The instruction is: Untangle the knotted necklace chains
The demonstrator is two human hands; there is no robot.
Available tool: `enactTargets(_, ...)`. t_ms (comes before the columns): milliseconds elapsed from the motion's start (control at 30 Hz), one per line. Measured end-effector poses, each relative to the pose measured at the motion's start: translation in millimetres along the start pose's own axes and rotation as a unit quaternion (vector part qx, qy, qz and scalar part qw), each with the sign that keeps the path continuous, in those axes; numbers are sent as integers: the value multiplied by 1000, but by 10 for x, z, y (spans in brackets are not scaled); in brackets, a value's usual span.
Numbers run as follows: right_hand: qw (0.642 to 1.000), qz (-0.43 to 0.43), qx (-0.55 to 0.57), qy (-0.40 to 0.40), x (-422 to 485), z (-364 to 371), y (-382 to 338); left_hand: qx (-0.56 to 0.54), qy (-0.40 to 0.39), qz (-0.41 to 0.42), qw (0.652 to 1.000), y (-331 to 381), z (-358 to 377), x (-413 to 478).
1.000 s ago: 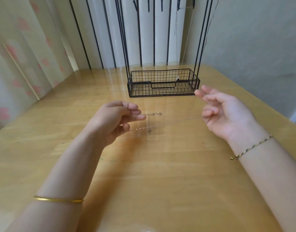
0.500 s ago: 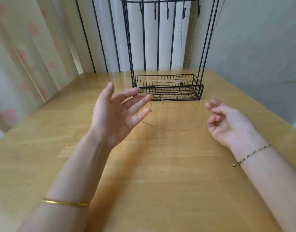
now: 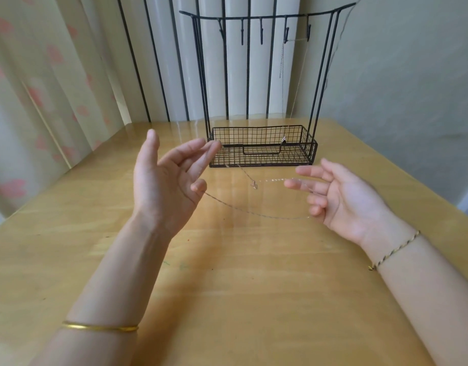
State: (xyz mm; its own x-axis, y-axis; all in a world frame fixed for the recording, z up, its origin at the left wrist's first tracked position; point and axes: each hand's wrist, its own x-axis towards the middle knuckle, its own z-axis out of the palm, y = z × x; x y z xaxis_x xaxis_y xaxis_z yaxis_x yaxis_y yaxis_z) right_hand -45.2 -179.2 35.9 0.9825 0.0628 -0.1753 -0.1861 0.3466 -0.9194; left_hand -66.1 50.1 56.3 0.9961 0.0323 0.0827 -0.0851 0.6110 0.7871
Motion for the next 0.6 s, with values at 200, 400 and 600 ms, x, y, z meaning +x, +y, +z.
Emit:
enactTargets(200, 998, 5, -37, -42, -11, 16, -8, -12, 21, 24, 999, -2, -16, 15)
enactTargets(400, 978, 54, 34, -197, -98, 60, -16, -24, 11, 21, 999, -9, -10, 8)
enactTargets(600, 973, 50, 37, -224, -100, 122, 16, -22, -26, -5, 999, -21, 70, 11)
